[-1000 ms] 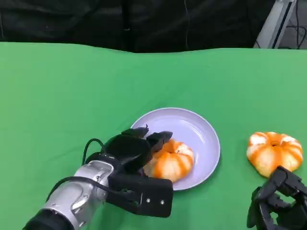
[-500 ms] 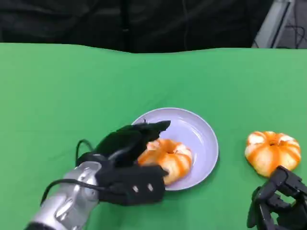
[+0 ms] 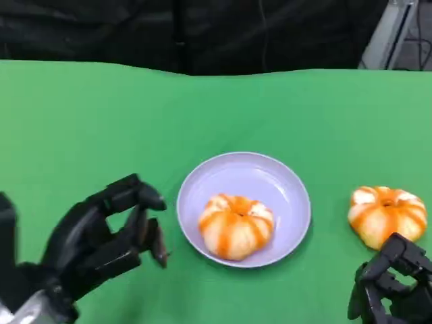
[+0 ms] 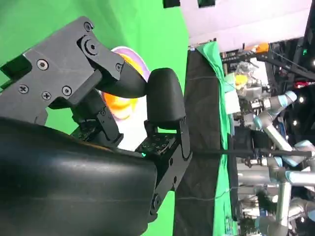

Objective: Grasp the bread from the table and place it into the plate.

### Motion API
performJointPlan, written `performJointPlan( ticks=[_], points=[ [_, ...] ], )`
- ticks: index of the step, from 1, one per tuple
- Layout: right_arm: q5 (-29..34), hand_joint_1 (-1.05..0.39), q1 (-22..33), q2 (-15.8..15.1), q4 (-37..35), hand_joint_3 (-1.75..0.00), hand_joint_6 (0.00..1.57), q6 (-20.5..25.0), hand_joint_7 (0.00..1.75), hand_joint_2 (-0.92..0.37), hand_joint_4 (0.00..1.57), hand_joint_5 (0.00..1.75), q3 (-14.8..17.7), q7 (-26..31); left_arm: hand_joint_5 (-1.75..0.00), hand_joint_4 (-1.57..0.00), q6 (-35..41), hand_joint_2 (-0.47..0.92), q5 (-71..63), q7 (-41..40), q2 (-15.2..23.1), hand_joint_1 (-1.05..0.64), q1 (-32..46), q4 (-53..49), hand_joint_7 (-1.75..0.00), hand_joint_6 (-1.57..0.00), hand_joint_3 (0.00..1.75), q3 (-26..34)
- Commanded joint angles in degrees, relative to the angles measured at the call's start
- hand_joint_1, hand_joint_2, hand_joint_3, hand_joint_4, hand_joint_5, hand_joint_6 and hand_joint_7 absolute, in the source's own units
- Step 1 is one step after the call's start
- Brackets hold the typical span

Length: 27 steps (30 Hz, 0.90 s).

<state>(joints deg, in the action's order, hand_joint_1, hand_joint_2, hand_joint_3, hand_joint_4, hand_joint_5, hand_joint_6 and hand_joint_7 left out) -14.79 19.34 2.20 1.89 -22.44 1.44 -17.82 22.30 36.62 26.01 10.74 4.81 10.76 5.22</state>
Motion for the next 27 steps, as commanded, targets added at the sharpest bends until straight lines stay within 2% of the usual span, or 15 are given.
performJointPlan(
  ticks=[1,9,13,27],
  points=[
    [-1.0,-0.14,-0.1,-0.4,-0.2,-1.25,0.79,-0.3,1.62,-0.52,0.91,1.75,0.6,-0.1,-1.75,-0.87,3.8,0.59,6.7,6.8,3.9,-0.12,6.8,1.6,-1.69,-0.77,1.14,4.9],
    [-0.7,-0.13,-0.3,-0.5,-0.3,-1.28,0.8,-0.1,1.61,-0.5,0.92,1.75,0.7,0.2,-1.75,-0.79,1.4,0.66,9.0,16.6,5.0,-0.15,13.0,-4.0,-1.7,-0.72,0.96,10.2],
    [-1.0,-0.13,-0.5,-0.7,-0.8,-1.28,0.79,-0.5,1.61,-0.51,0.91,1.75,1.0,-0.2,-1.75,-0.85,-0.1,0.69,6.9,21.1,6.3,-0.16,12.9,-9.0,-1.68,-0.76,0.92,10.2],
    [-1.5,-0.14,-0.3,-0.6,-0.6,-1.27,0.79,-0.2,1.62,-0.5,0.91,1.75,0.9,-0.7,-1.75,-0.87,1.4,0.72,6.2,21.2,5.9,-0.17,11.9,-9.9,-1.61,-0.81,0.86,10.4]
  ],
)
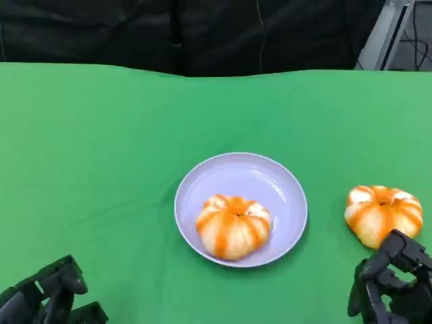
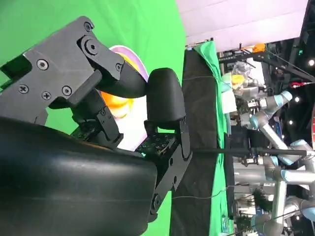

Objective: Grasp the bread from the table and place it into the plate.

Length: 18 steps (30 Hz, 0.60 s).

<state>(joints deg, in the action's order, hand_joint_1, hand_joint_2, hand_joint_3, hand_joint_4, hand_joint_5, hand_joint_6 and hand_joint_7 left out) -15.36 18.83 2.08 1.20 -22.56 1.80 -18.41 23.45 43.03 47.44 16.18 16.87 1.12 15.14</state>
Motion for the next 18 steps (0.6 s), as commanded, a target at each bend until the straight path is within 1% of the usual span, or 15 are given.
performJointPlan(
  ticks=[1,18],
  points=[
    [-0.8,-0.14,0.2,-0.5,0.2,-1.27,0.79,0.1,1.61,-0.51,0.91,1.75,0.6,0.0,-1.75,-0.87,0.0,0.72,-0.3,-0.3,0.4,-0.17,-0.2,-0.2,-1.61,-0.81,0.86,0.4],
    [-0.8,-0.14,0.4,-0.7,0.6,-1.28,0.8,0.4,1.61,-0.5,0.91,1.75,0.6,0.1,-1.75,-0.88,-0.6,0.72,-1.0,-1.8,-0.8,-0.16,0.1,1.1,-1.64,-0.81,0.9,0.2]
  ],
)
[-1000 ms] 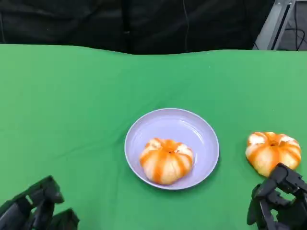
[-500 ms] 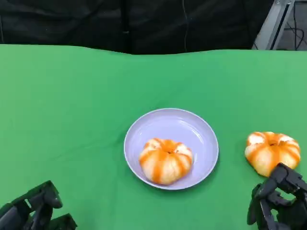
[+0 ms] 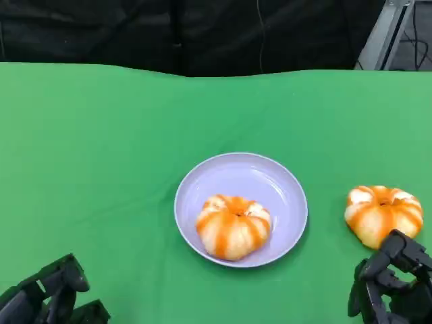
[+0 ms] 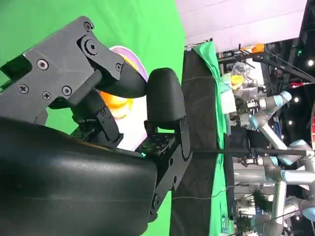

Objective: Grasp the bread from the table and place it into the plate.

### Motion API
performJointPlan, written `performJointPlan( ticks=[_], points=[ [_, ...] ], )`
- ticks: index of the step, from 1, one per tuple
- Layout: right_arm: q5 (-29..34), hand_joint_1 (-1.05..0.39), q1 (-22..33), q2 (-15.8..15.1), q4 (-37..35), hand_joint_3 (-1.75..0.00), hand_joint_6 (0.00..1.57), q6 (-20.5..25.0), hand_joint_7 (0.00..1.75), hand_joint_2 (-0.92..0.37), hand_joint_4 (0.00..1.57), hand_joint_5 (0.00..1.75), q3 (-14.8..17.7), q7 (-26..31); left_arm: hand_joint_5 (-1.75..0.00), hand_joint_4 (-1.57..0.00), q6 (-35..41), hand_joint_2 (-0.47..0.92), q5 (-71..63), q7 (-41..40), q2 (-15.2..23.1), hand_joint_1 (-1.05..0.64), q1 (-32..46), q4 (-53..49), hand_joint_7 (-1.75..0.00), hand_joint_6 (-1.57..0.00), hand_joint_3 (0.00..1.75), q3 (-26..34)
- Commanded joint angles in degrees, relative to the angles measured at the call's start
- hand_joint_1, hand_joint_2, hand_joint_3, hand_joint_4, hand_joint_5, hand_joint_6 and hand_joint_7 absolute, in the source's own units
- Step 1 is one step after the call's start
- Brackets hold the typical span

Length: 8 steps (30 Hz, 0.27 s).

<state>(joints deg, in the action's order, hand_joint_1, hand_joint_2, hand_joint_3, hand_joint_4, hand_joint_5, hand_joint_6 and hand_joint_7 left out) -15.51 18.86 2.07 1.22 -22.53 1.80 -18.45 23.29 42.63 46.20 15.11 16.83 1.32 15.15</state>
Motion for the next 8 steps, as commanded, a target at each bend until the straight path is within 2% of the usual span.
performJointPlan(
  ticks=[1,8],
  points=[
    [-0.7,-0.14,0.3,-0.7,0.6,-1.28,0.8,0.3,1.61,-0.5,0.91,1.75,0.6,0.1,-1.75,-0.88,-0.5,0.72,-0.6,-0.5,0.2,-0.16,0.2,0.9,-1.64,-0.81,0.9,0.2],
    [-0.8,-0.14,0.0,-0.7,0.0,-1.27,0.8,-0.1,1.61,-0.51,0.91,1.75,0.9,0.0,-1.75,-0.87,-1.0,0.71,-0.9,-0.9,-0.4,-0.16,-0.2,0.5,-1.66,-0.79,0.91,0.2]
  ],
)
